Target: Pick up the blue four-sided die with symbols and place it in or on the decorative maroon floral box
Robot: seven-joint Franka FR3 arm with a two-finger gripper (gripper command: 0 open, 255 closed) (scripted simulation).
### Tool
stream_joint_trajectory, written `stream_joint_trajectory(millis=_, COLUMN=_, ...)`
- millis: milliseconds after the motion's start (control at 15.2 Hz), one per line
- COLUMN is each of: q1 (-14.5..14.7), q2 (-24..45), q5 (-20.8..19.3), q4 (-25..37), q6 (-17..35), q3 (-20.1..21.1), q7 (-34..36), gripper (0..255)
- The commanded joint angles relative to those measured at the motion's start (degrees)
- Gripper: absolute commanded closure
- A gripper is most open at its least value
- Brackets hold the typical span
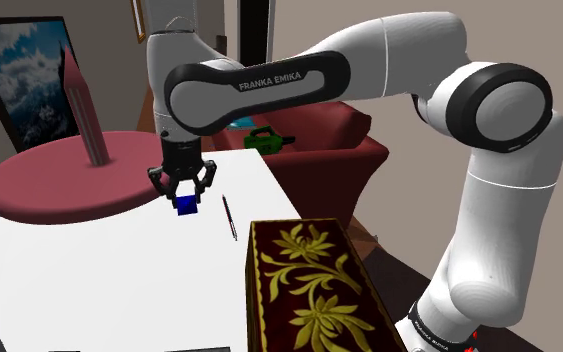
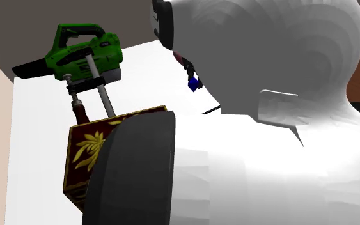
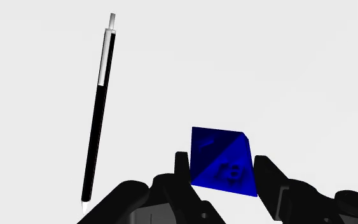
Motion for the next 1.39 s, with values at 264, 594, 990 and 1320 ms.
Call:
stream_joint_trajectory(millis=264, q1=0.13, q2=-0.39, q5=0.25, q4=3.98, q6=-4.35, q3=0.15, q7=-0.13, gripper=255)
stream_joint_trajectory(millis=594, q1=0.40, q2=-0.20, q5=0.21, q4=8.09, q6=-8.28, q3=0.25, q7=-0.12, gripper=255)
stream_joint_trajectory(millis=990, q1=0.93, q2=0.59, q5=-0.13, q4=13.79, q6=-13.24, q3=0.38, q7=0.02, gripper=255)
stream_joint_trajectory(millis=1320, q1=1.62, q2=1.82, q5=-0.69, q4=19.35, q6=-17.67, q3=0.49, q7=0.25, gripper=255)
